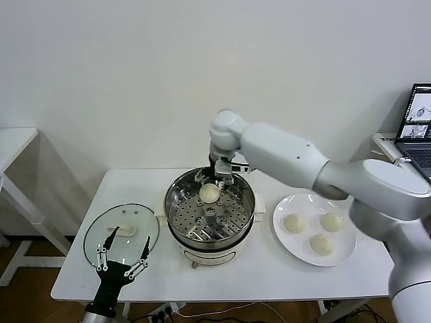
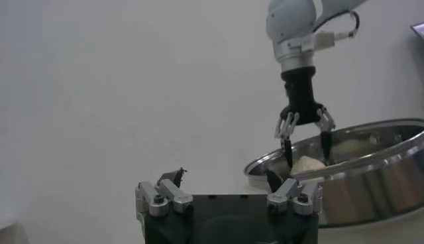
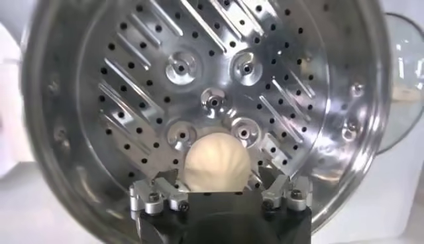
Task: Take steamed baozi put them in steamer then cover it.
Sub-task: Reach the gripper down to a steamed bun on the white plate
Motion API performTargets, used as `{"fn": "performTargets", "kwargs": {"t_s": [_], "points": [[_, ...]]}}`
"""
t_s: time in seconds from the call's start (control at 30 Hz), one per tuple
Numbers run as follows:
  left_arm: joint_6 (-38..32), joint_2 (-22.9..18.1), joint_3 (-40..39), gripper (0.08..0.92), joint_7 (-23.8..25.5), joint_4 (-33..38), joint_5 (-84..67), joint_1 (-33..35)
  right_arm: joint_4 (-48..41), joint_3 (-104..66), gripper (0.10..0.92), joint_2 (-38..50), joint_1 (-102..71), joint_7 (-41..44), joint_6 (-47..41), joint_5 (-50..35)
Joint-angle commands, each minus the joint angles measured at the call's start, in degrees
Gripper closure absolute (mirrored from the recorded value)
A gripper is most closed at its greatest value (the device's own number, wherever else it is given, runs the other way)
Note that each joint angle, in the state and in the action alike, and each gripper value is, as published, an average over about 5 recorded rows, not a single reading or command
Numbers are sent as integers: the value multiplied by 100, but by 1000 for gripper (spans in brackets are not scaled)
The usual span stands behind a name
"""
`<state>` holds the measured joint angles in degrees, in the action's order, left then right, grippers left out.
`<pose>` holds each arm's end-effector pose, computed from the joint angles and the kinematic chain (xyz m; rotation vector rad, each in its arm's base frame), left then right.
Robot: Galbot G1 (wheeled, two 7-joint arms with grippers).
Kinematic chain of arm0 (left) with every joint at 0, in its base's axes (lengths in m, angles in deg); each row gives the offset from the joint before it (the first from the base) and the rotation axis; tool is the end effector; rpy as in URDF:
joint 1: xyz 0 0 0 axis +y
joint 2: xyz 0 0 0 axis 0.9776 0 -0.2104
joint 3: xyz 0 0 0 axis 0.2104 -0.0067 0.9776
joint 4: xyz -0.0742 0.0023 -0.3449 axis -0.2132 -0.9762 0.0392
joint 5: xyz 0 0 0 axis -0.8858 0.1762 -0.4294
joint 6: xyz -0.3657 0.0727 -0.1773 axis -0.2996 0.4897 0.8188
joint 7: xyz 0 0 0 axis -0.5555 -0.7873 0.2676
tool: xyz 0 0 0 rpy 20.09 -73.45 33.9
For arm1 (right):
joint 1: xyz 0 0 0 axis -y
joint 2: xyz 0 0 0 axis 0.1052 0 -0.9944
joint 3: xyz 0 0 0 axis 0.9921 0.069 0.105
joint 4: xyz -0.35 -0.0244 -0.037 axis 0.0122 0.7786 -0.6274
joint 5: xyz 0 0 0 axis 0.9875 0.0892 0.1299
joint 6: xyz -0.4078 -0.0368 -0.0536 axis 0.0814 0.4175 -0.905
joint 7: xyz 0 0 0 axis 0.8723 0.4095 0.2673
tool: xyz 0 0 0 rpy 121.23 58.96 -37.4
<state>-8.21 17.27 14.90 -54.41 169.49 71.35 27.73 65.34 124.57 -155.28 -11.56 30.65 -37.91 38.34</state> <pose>0.1839 0.0649 -0.3539 0.2530 2.9250 0.4590 0.6325 0.1542 -0.0346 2.0254 -0.5337 2.2869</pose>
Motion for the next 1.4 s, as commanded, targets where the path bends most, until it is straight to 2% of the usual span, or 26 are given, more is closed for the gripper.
{"fn": "performTargets", "kwargs": {"t_s": [0.03, 0.2, 0.37, 0.53, 0.9, 1.4], "points": [[19, 2, -28, 177, 1, 3, 26, -6, 529, 252, 203, 1292, 852, 750, -2154, -2218], [10, 6, -88, 177, 2, -10, 86, -22, 83, 1169, 203, 2190, 1281, 672, -3170, -3222], [4, 28, -104, 177, -1, -6, 90, -39, -28, 1989, 203, 2850, 965, 103, -3488, -3349], [15, 38, -129, 177, -1, -16, 107, -52, 12, 2174, 203, 3125, 260, -361, -3690, -3325], [15, -31, -151, 177, 3, -41, 232, -34, -539, 1235, 203, 2674, -964, -836, -3788, -2689], [-5, -79, -190, 177, -8, -39, 262, 20, -1154, 653, 203, 1969, -1601, -1172, -3708, -2347]]}}
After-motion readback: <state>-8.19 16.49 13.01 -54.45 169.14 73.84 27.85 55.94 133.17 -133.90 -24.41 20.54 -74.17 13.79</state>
